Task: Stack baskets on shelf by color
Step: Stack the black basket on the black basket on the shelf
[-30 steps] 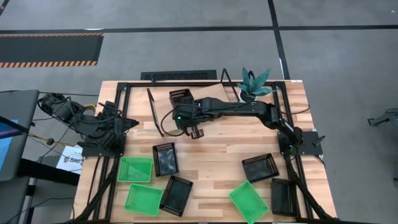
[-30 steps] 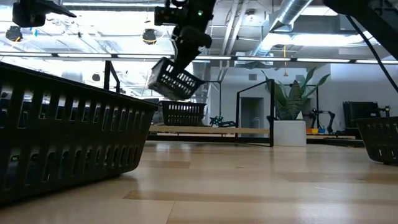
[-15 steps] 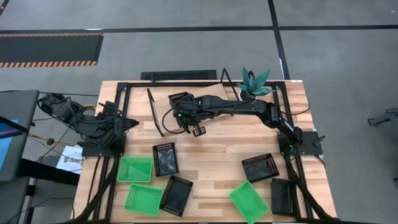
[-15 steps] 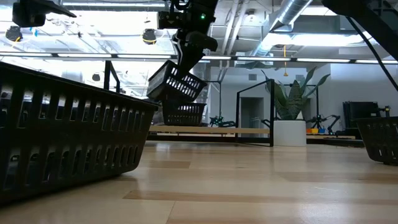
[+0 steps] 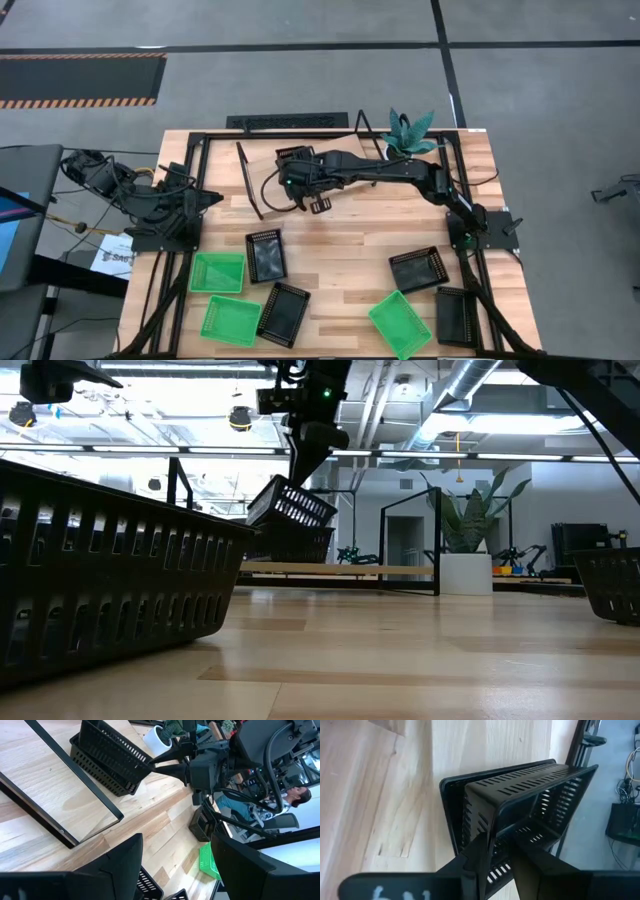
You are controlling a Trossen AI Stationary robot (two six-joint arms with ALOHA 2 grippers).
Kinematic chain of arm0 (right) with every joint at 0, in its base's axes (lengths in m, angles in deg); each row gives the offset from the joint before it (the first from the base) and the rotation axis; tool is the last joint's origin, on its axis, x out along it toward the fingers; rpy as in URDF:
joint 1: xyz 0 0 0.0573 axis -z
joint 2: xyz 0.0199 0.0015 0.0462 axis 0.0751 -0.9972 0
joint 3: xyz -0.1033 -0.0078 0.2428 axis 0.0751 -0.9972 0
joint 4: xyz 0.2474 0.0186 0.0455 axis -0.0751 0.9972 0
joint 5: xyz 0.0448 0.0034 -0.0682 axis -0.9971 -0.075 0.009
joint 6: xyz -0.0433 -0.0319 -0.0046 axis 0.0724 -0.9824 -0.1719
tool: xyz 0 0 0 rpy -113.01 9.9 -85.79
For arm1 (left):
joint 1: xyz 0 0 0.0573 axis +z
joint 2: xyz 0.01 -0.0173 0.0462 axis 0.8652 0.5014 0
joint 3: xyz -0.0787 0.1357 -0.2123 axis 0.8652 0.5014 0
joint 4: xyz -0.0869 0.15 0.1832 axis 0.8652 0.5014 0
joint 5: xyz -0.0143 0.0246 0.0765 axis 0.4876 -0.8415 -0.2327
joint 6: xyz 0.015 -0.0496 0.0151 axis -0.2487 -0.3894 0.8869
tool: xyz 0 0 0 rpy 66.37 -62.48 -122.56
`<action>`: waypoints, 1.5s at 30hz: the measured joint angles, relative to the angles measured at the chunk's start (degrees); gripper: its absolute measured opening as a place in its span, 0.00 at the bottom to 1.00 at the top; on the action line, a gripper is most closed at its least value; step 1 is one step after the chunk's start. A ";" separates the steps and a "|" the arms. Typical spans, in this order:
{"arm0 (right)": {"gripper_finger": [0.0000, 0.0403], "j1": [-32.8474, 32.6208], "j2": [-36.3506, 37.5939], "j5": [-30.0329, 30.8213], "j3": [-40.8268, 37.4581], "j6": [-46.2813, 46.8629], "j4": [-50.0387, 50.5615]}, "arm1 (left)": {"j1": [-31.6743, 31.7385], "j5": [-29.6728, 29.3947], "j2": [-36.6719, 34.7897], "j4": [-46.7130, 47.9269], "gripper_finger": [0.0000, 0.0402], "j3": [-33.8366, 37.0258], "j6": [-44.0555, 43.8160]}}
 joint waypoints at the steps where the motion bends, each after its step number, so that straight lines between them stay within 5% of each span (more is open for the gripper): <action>1: 0.25 -0.02 0.00 0.00 0.00 0.00 0.10 | 0.02 -0.02 0.00 0.00 0.56 0.00 0.00; 12: 0.25 -0.64 1.48 -0.14 -0.03 0.87 0.36 | 0.00 -0.14 -0.02 0.00 0.56 0.00 0.00; 26: 0.25 0.20 2.78 -0.33 -0.63 13.76 2.32 | 0.02 0.94 0.00 0.00 0.56 0.00 -0.02; 29: 0.25 1.41 3.05 -1.61 -0.63 20.83 8.65 | 0.02 1.11 0.00 0.00 0.56 0.00 -0.02; 35: 0.25 0.56 4.61 -13.44 -1.47 40.45 24.63 | 0.00 1.58 0.00 0.02 0.56 0.00 0.16; 45: 0.26 -14.55 22.22 -15.64 -24.57 81.04 24.60 | 0.02 3.63 0.00 -0.97 0.56 0.00 -0.81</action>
